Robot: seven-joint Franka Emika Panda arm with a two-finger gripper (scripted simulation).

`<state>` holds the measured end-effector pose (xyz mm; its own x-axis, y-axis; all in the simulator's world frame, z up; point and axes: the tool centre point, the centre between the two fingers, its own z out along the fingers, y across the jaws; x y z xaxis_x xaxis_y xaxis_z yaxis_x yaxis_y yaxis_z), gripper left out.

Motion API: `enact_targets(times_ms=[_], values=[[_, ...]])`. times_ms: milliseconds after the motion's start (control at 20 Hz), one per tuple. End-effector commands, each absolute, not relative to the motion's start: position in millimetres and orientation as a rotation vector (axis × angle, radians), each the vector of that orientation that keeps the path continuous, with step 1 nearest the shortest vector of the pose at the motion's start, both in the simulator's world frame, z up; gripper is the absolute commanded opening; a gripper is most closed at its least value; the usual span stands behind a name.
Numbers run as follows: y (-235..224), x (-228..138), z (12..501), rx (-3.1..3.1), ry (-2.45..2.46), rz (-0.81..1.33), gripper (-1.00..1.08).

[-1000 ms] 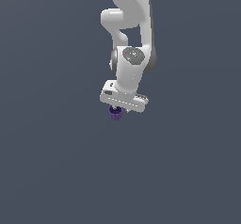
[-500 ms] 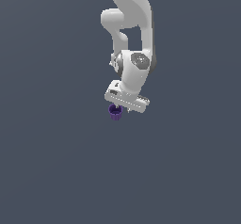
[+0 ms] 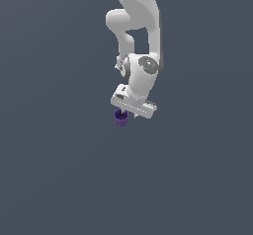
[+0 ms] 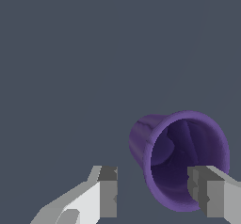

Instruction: Pick up the object and move it to a goal position.

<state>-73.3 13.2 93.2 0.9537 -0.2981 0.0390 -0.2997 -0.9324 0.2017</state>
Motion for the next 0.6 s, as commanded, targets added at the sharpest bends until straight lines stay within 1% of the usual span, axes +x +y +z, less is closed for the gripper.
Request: enact_targets(times_ms=[0, 250, 450, 500, 550], values=[[12, -74, 89, 2.9, -0.449, 0.011, 0.28], [8, -75, 70, 2.899, -0.45, 0.011, 0.28], [7, -76, 65, 2.899, -0.451, 0.011, 0.28], [7, -76, 65, 2.899, -0.451, 0.011, -1.0], [7, -76, 65, 2.899, -0.451, 0.011, -1.0]])
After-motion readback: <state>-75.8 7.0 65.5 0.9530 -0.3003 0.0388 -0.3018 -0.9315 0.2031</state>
